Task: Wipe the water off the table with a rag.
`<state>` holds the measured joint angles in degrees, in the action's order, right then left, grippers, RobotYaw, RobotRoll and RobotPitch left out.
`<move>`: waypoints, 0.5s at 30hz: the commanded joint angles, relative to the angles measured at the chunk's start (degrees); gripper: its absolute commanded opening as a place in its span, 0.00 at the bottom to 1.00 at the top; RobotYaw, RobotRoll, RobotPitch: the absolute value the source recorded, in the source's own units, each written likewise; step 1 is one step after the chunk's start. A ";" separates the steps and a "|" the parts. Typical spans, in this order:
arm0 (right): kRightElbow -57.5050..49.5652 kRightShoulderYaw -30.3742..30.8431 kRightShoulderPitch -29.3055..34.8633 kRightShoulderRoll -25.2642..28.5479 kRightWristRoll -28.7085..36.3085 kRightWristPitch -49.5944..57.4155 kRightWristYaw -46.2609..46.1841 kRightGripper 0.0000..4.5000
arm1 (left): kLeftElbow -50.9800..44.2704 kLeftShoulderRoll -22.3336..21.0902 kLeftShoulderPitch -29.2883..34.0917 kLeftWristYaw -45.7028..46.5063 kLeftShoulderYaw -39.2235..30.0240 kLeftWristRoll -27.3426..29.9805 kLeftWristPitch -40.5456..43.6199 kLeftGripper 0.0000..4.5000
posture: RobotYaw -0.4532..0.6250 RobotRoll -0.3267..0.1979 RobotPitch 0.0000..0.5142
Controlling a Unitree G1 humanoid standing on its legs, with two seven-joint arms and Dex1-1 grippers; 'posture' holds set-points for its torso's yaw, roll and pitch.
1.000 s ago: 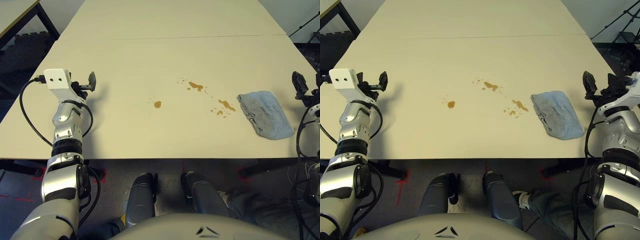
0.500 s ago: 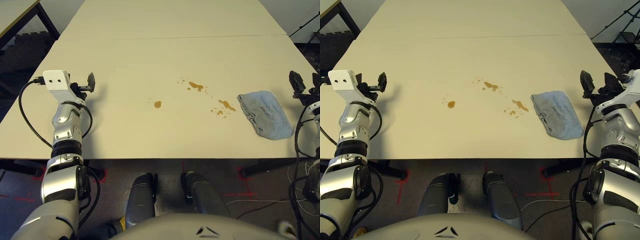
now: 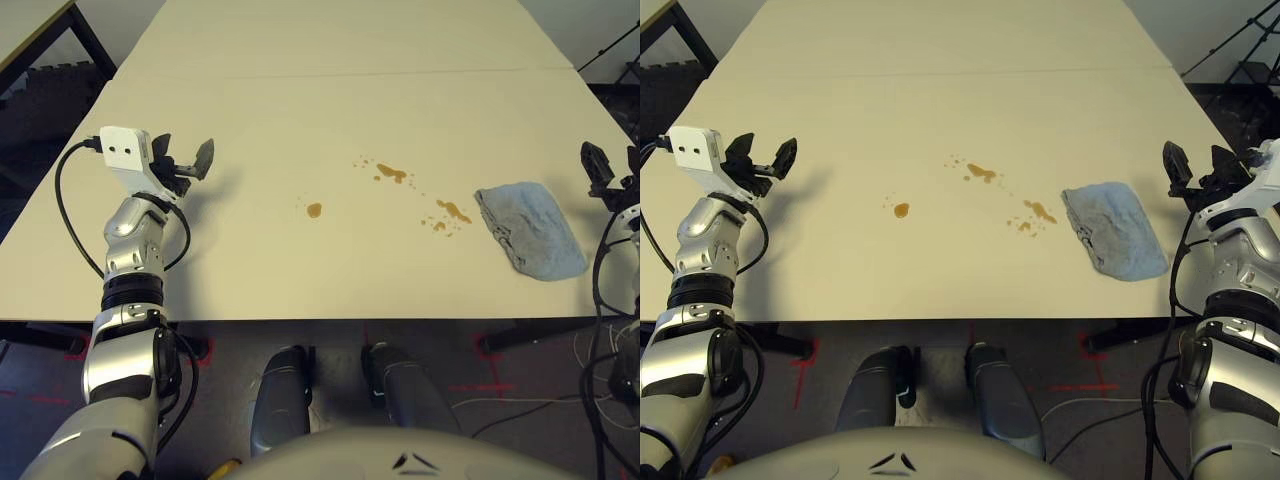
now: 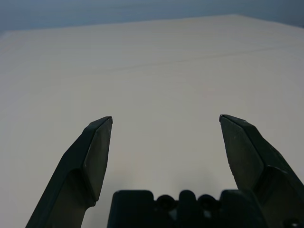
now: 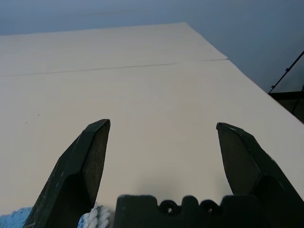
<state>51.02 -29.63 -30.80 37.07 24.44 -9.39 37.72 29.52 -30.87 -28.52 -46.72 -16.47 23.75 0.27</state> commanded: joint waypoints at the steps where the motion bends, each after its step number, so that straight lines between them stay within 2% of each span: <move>1: -0.59 -0.46 0.17 0.53 0.33 -0.13 -0.33 0.99 | -8.85 -3.41 4.42 -11.26 2.47 5.45 9.19 1.00 | 0.28 0.62 0.27; 4: -0.21 -0.53 -0.08 0.82 0.25 -0.15 -0.25 0.99 | -12.68 -7.03 6.84 -18.67 5.33 6.95 15.48 1.00 | 0.29 0.62 0.27; 7: 0.05 -0.49 -0.28 0.97 0.12 -0.21 -0.22 0.99 | -13.97 -9.07 7.44 -22.18 7.26 6.58 18.62 1.00 | 0.29 0.62 0.27; 11: -0.61 -0.30 -0.54 1.89 0.33 1.81 0.45 0.99 | -11.36 -9.58 6.00 -24.89 9.87 2.51 14.73 1.00 | 0.28 0.62 0.29; 15: -4.18 -0.54 0.84 4.20 2.64 10.13 3.98 0.99 | -8.77 -9.14 4.46 -25.33 10.83 0.23 11.73 1.00 | 0.28 0.62 0.29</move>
<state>48.85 -29.87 -30.67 39.91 25.71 -2.62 40.35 19.46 -39.55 -23.54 -71.22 -6.47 25.45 13.38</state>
